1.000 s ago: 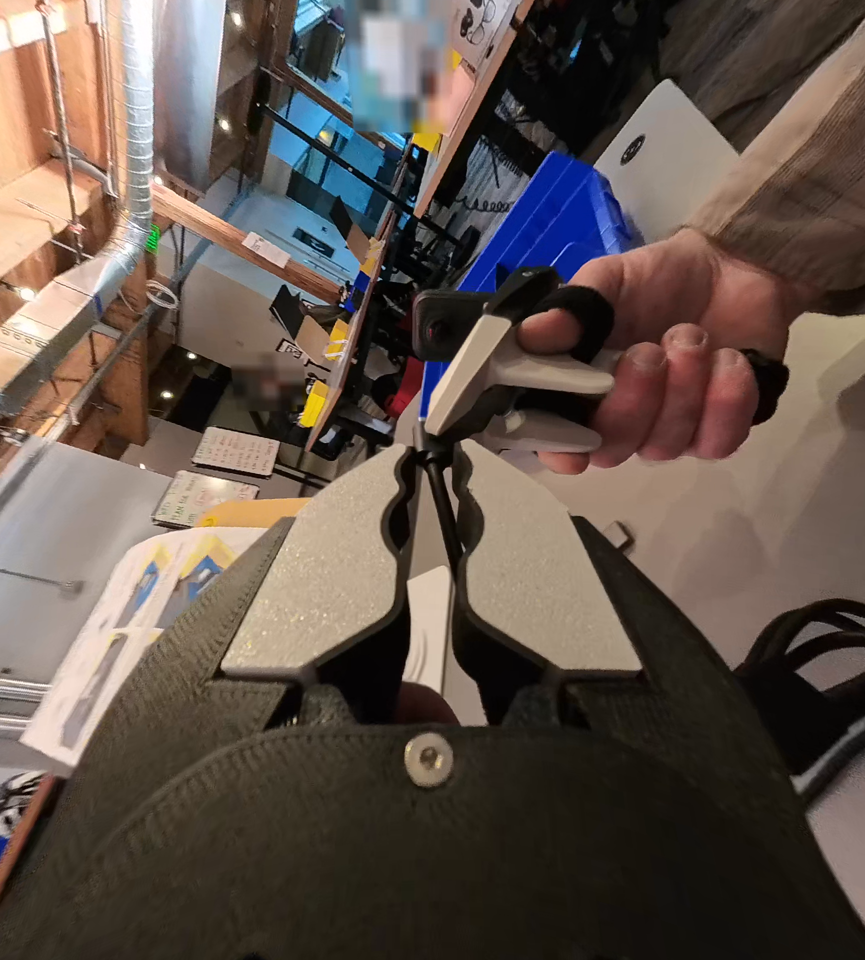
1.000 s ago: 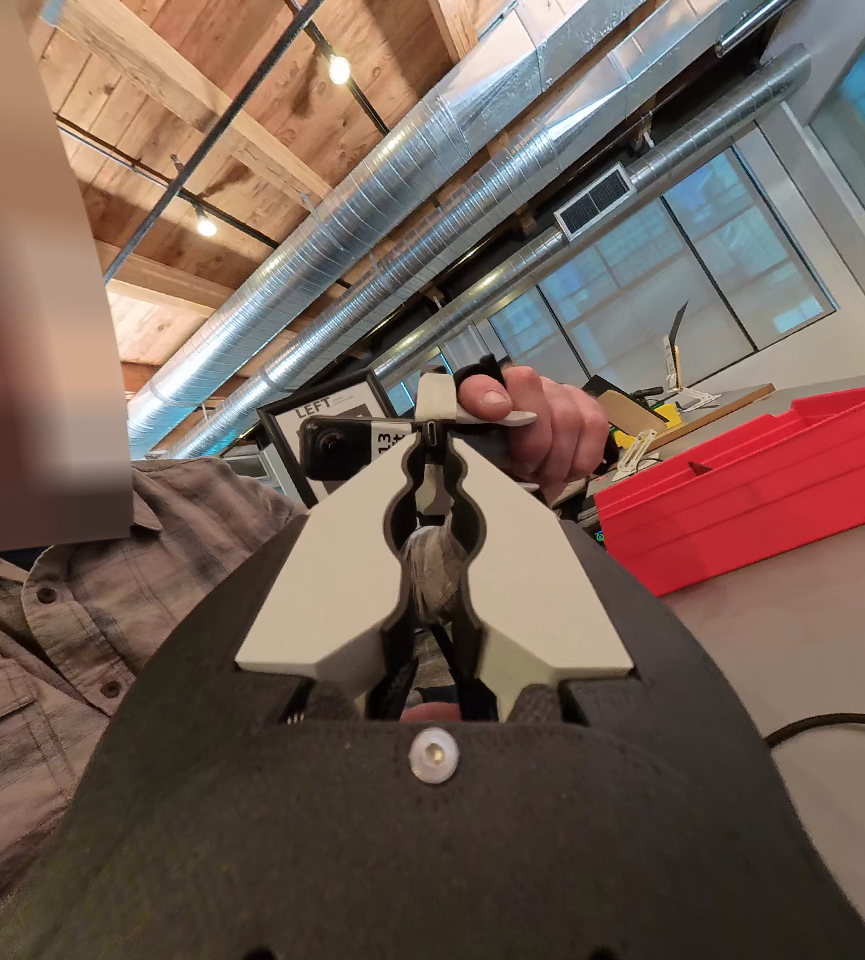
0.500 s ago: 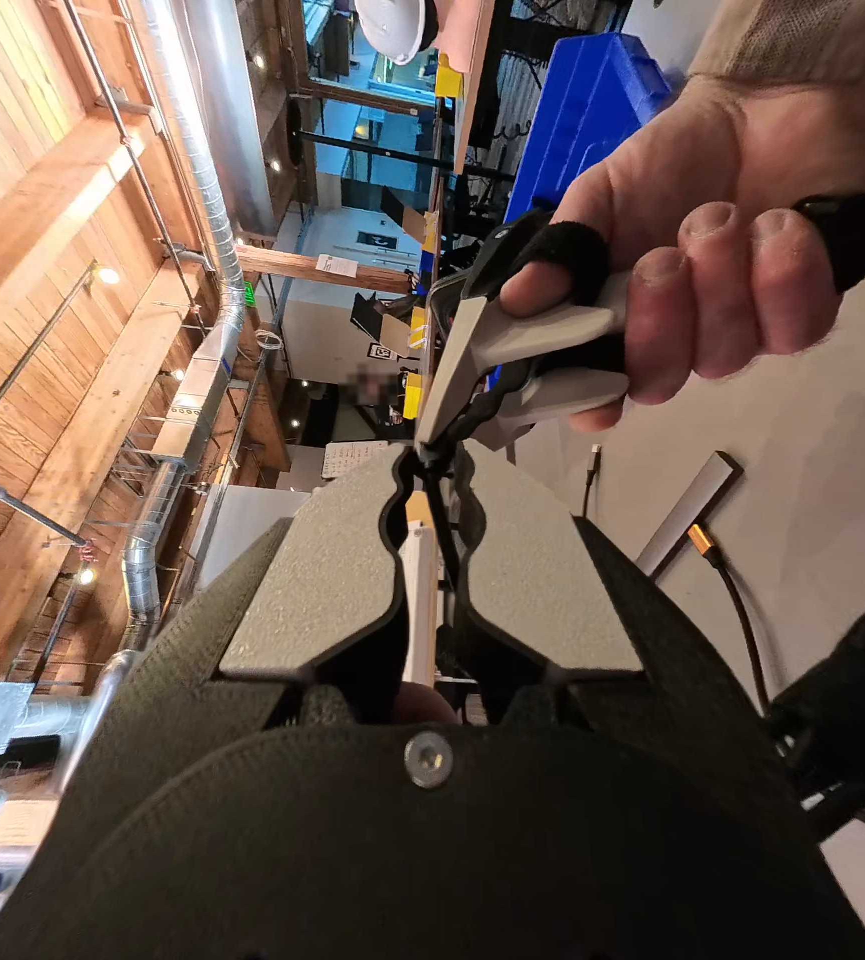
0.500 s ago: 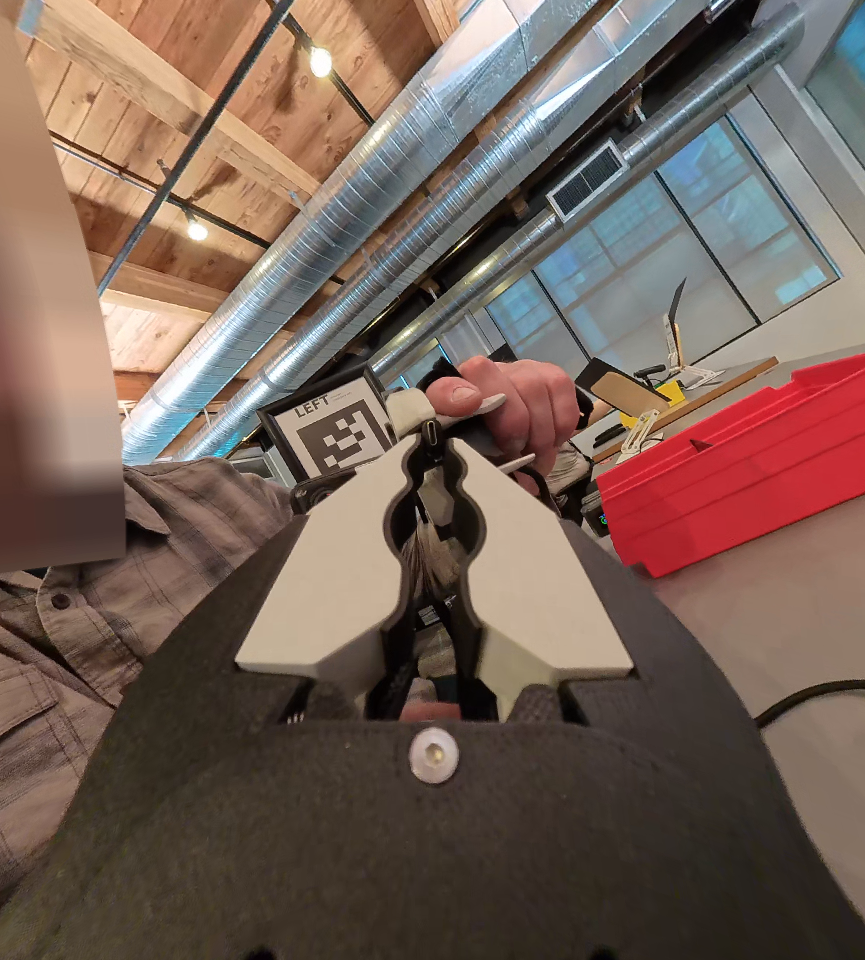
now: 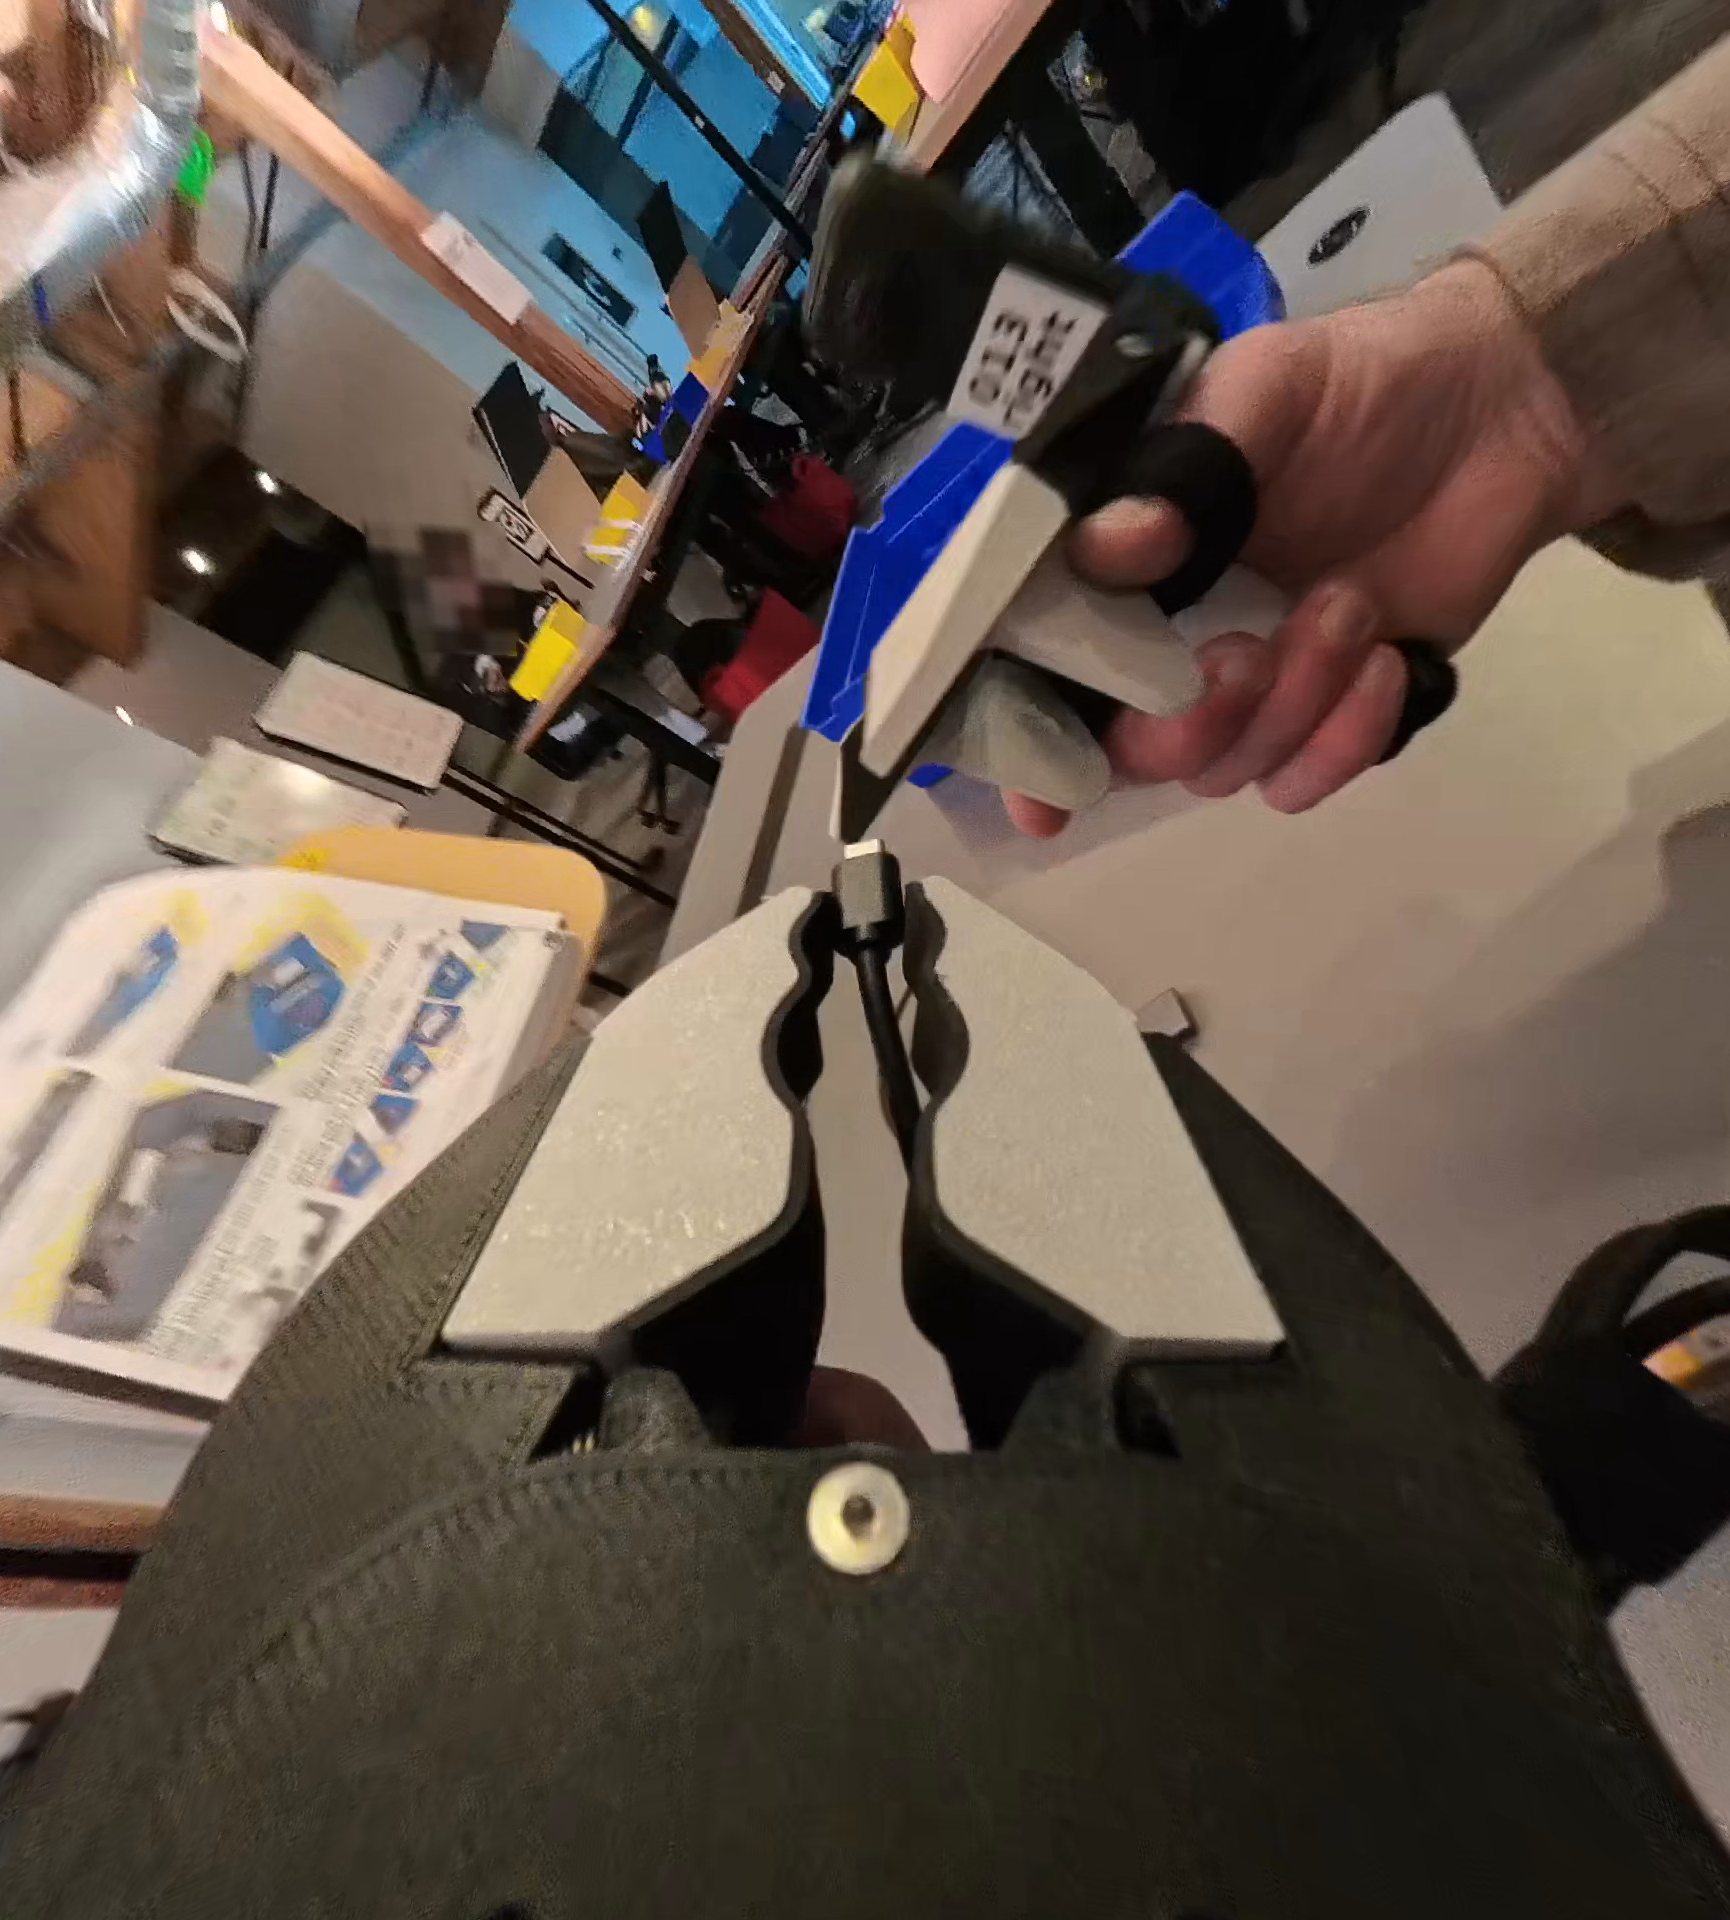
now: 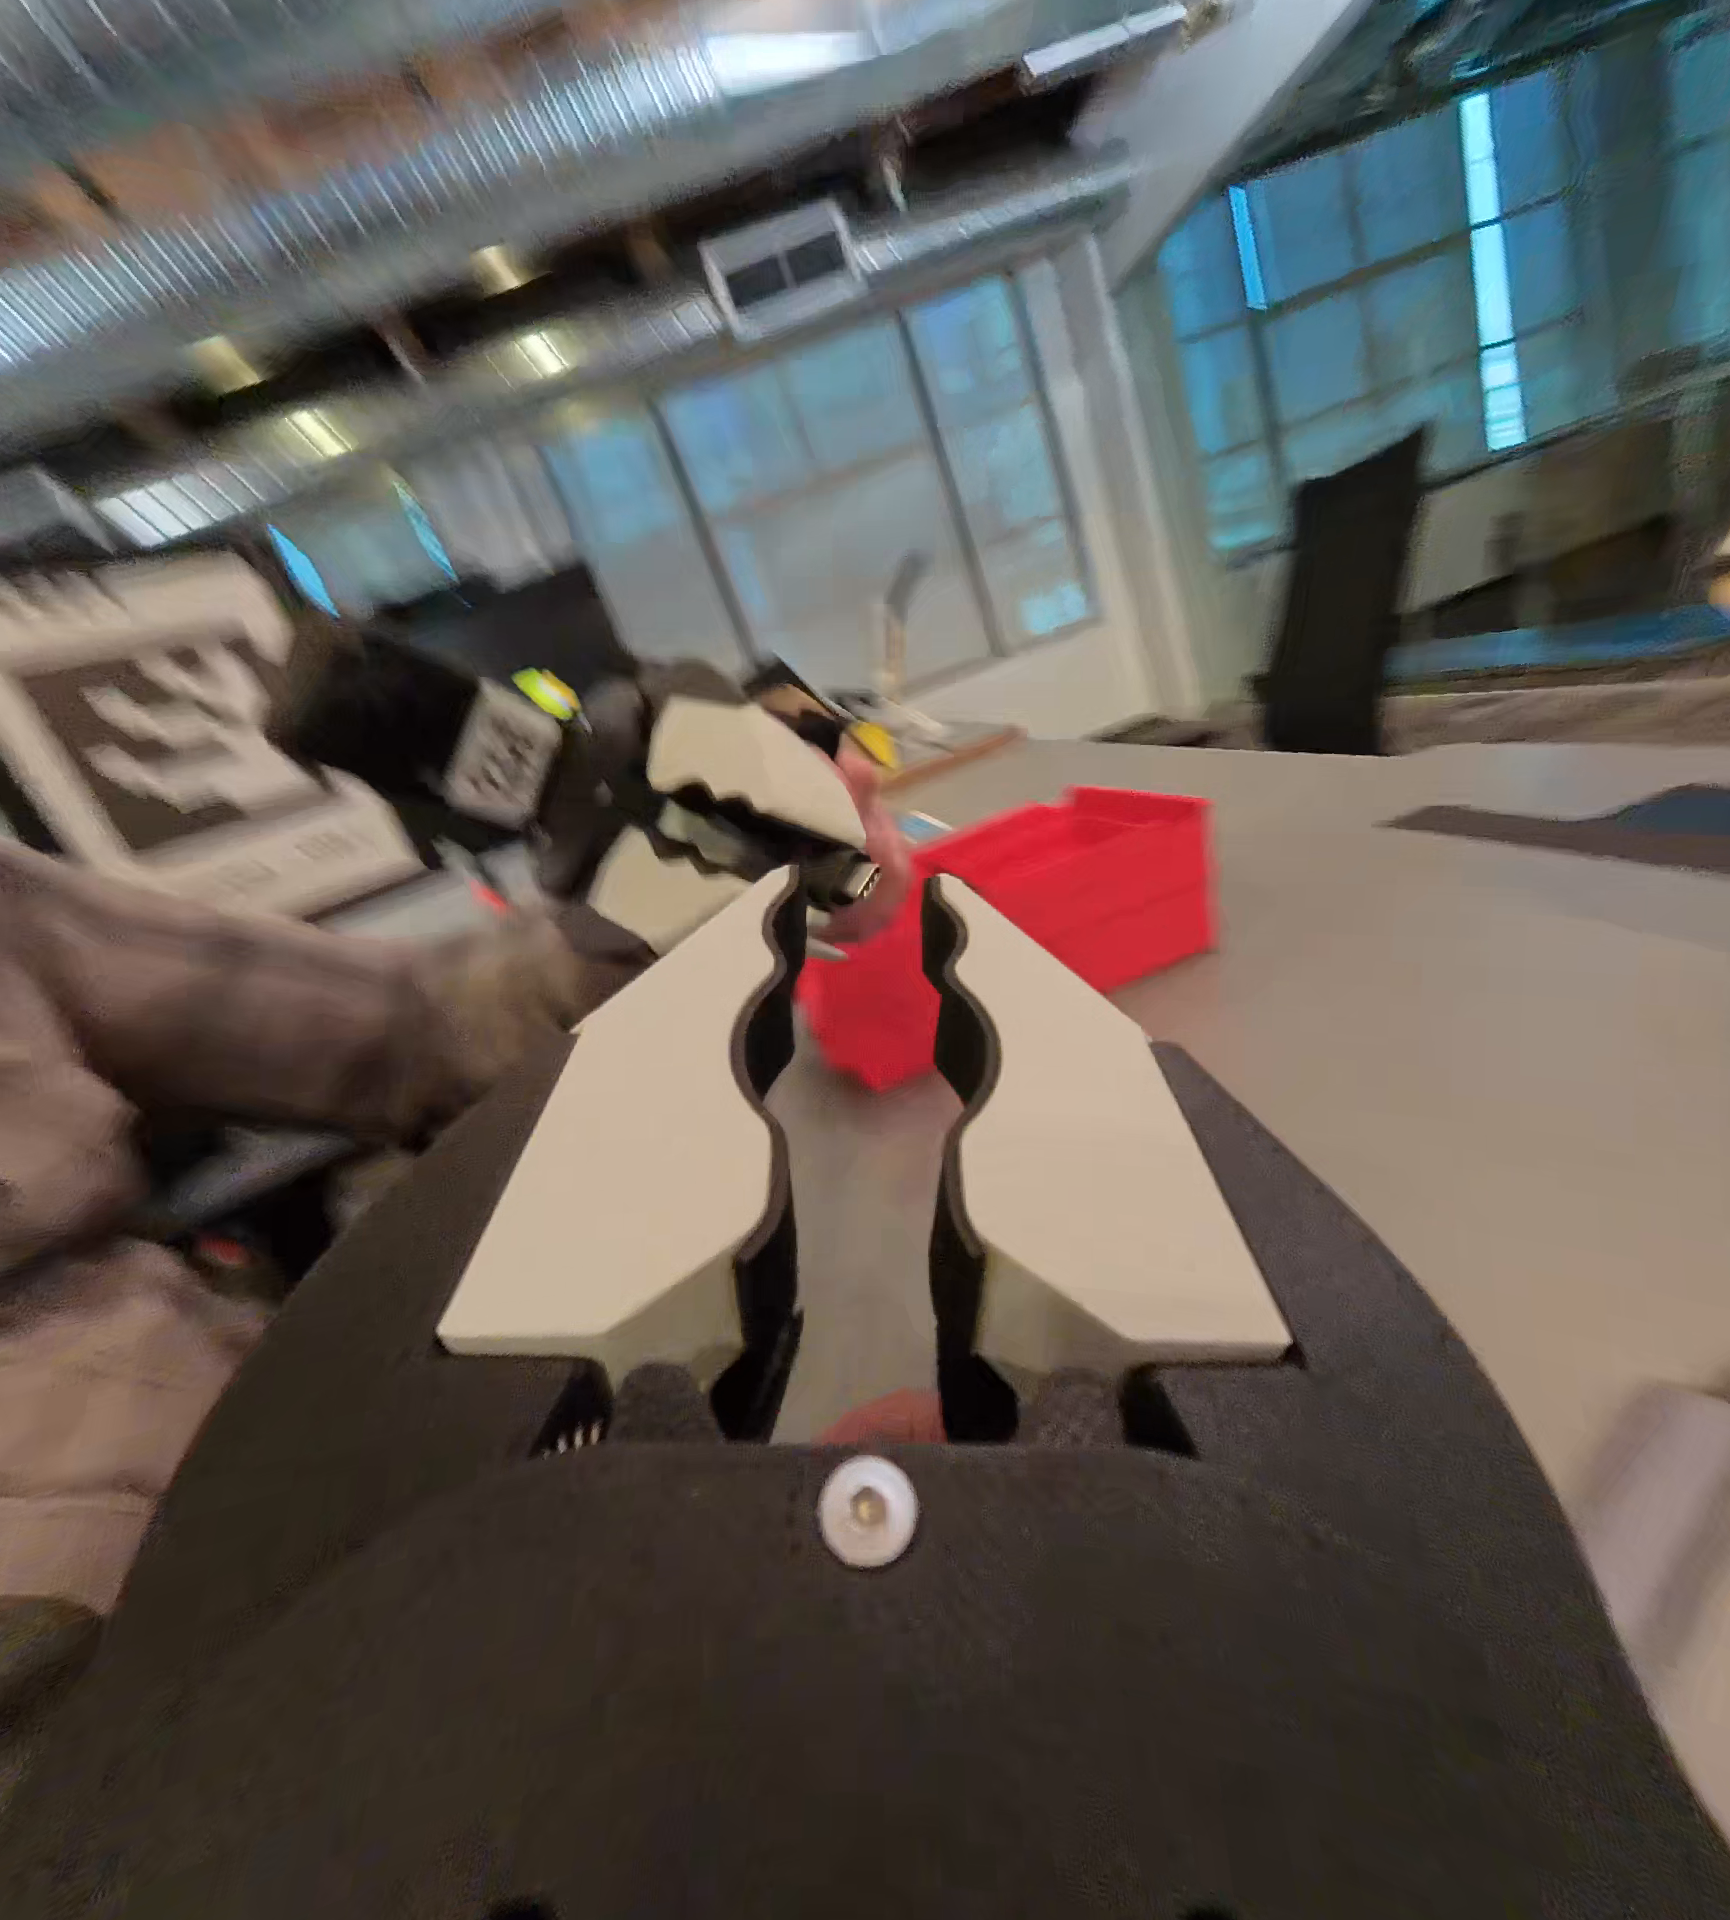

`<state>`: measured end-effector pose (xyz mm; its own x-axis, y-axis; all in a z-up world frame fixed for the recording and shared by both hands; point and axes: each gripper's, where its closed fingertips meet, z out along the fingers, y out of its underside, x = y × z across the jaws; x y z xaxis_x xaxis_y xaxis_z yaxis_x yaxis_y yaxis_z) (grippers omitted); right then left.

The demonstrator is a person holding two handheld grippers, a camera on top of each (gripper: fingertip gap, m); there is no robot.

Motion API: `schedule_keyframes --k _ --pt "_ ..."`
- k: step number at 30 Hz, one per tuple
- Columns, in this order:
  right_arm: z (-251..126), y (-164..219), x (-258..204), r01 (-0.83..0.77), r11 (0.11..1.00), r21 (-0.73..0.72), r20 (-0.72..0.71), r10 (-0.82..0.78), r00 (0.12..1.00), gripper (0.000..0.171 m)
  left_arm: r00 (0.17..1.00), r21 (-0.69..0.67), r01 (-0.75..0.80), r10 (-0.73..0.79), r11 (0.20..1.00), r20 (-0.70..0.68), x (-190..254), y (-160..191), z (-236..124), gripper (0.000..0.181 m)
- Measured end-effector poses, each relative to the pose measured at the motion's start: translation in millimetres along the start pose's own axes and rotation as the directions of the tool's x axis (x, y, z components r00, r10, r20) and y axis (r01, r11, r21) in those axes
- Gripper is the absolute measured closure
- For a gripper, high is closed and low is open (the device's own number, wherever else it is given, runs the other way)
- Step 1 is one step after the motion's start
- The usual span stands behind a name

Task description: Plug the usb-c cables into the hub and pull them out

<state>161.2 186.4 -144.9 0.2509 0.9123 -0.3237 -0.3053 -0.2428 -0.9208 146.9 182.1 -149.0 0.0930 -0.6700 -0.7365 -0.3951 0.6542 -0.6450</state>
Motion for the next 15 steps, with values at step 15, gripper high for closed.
schedule_keyframes --k 15 --pt "28 16 19 0.724 -0.011 -0.69 -0.041 -0.998 -0.054 0.148 0.844 -0.266 0.447 -0.501 0.854 -0.19 -1 29 5 0.169"
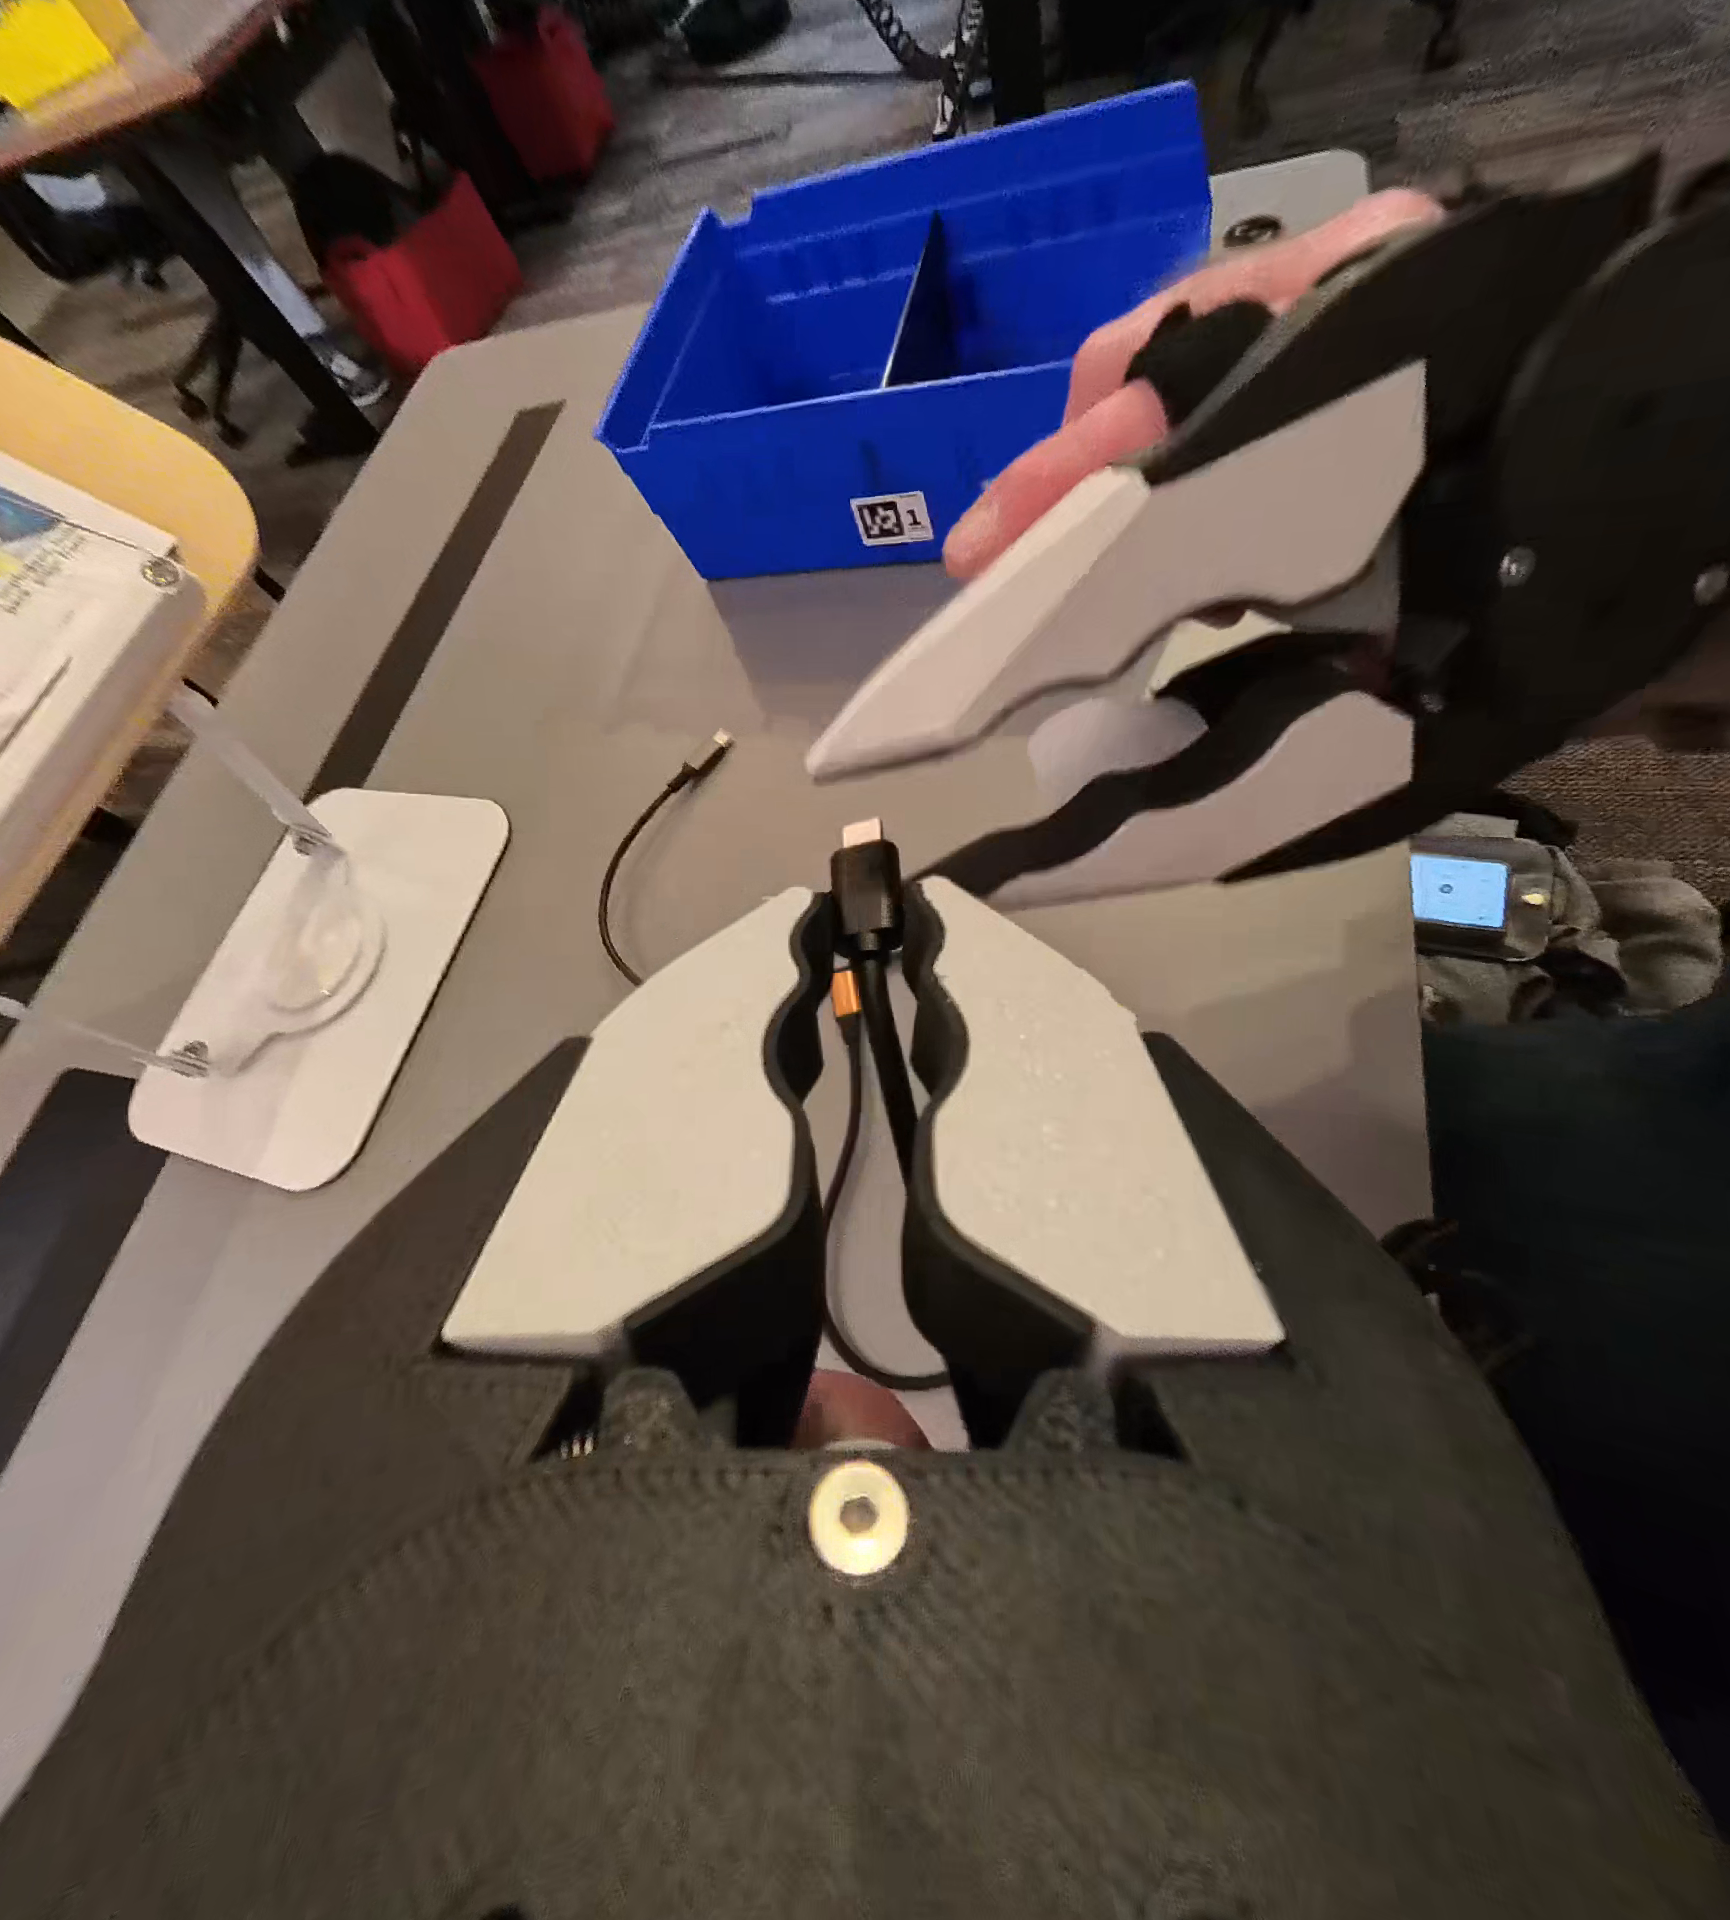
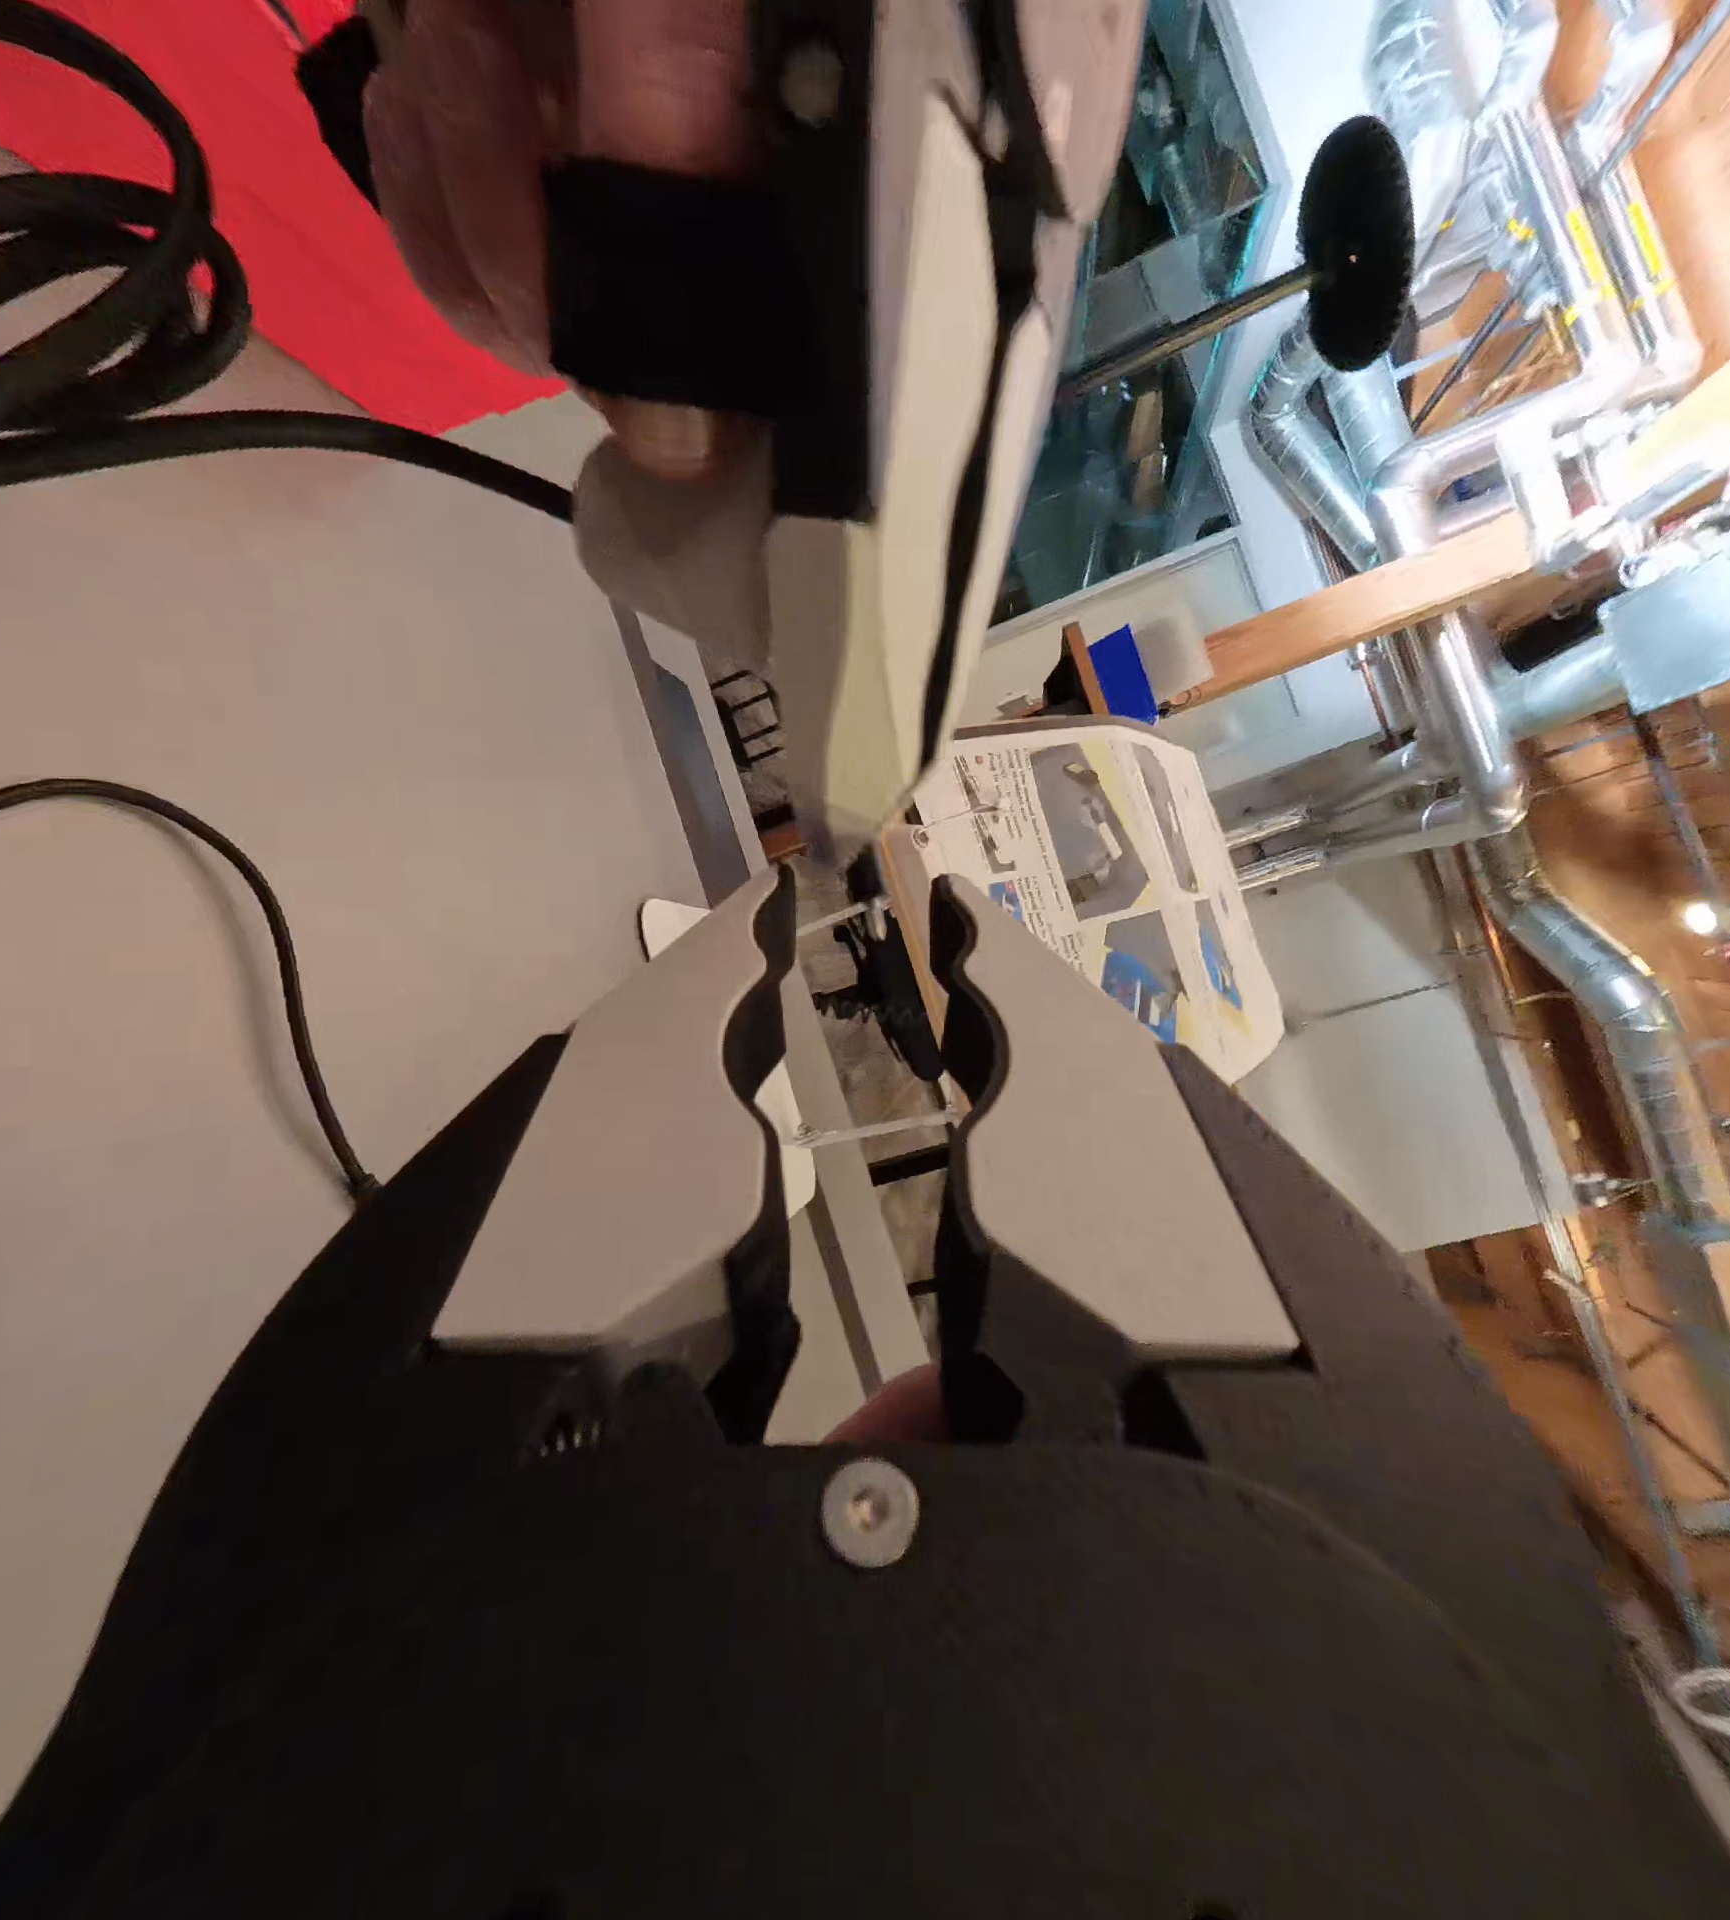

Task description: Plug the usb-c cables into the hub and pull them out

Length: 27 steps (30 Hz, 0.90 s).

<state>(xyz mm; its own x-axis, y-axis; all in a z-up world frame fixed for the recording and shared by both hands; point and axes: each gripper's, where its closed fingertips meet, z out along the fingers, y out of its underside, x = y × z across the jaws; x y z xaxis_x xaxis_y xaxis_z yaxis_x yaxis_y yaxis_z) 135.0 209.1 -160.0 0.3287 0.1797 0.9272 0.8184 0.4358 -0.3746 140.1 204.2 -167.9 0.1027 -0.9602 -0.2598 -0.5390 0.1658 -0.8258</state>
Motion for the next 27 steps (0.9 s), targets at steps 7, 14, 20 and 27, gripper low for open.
schedule_keyframes --k 7,14,20,27 --pt "4 -2 0 0.007 1.0 -0.022 -0.06 -0.008 0.998 0.166 0.995 0.008 0.095 -0.095 0.995 -0.03 1 -3 4 0.169" --pt "3 -7 10 -0.063 0.998 -0.02 -0.106 0.061 0.993 0.167 0.99 0.115 0.137 -0.132 0.984 -0.053 0 -14 0 0.169" --pt "3 -15 11 -0.079 0.997 -0.01 -0.11 0.077 0.991 0.168 0.995 0.125 0.1 -0.096 0.987 -0.04 -8 -14 -7 0.15" --pt "5 -17 14 -0.103 0.994 -0.02 -0.131 0.1 0.986 0.167 0.978 0.149 0.12 -0.091 0.982 -0.186 -5 -15 -16 0.131"
